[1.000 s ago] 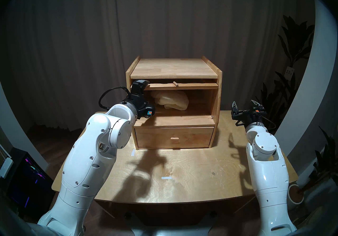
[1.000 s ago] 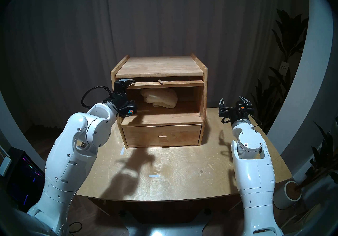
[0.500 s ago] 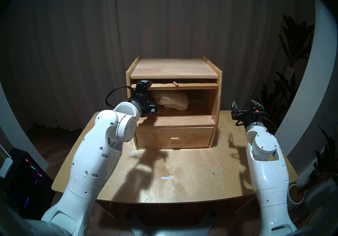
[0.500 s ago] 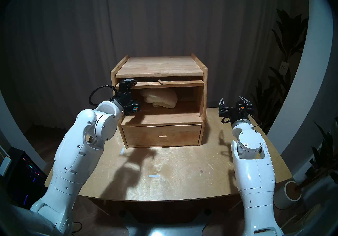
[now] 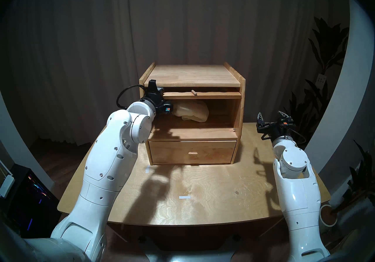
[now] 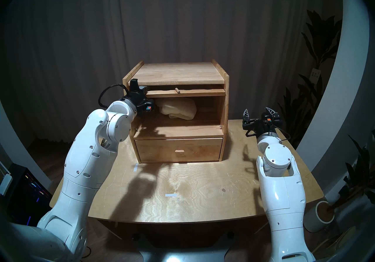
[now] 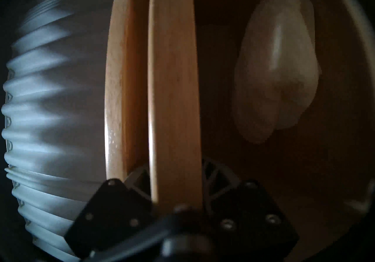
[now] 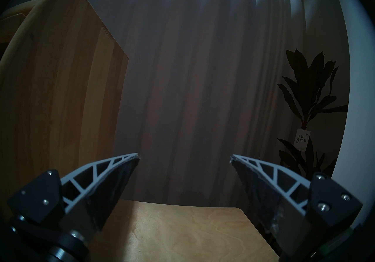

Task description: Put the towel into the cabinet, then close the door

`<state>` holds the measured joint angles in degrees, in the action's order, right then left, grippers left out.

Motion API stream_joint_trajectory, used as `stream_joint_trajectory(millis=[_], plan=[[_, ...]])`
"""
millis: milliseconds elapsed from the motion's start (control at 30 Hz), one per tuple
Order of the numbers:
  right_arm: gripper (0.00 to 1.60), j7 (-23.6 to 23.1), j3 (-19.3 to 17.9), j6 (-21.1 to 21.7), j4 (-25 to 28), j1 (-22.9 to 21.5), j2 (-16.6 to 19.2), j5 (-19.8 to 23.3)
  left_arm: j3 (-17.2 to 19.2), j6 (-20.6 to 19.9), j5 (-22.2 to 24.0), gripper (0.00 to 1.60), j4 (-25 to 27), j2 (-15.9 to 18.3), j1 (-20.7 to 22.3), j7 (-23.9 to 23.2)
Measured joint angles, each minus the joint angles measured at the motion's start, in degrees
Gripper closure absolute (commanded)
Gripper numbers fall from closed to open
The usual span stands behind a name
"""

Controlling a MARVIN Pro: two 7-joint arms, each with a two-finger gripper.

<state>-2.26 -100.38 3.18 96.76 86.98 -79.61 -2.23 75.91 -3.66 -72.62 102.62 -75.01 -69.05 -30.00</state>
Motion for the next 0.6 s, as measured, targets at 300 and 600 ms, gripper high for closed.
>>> stream_joint_trajectory(millis=[300, 600], plan=[[0.00, 0.2, 0.1, 0.0, 0.0, 0.0, 0.2, 0.2, 1.0, 0.7, 1.4, 1.60, 1.6, 0.2, -1.2, -0.4], [0.00, 0.4, 0.3, 0.0, 0.0, 0.1, 0.4, 0.3, 2.1, 0.9, 3.2, 1.60, 5.4, 0.7, -3.4, -2.7]])
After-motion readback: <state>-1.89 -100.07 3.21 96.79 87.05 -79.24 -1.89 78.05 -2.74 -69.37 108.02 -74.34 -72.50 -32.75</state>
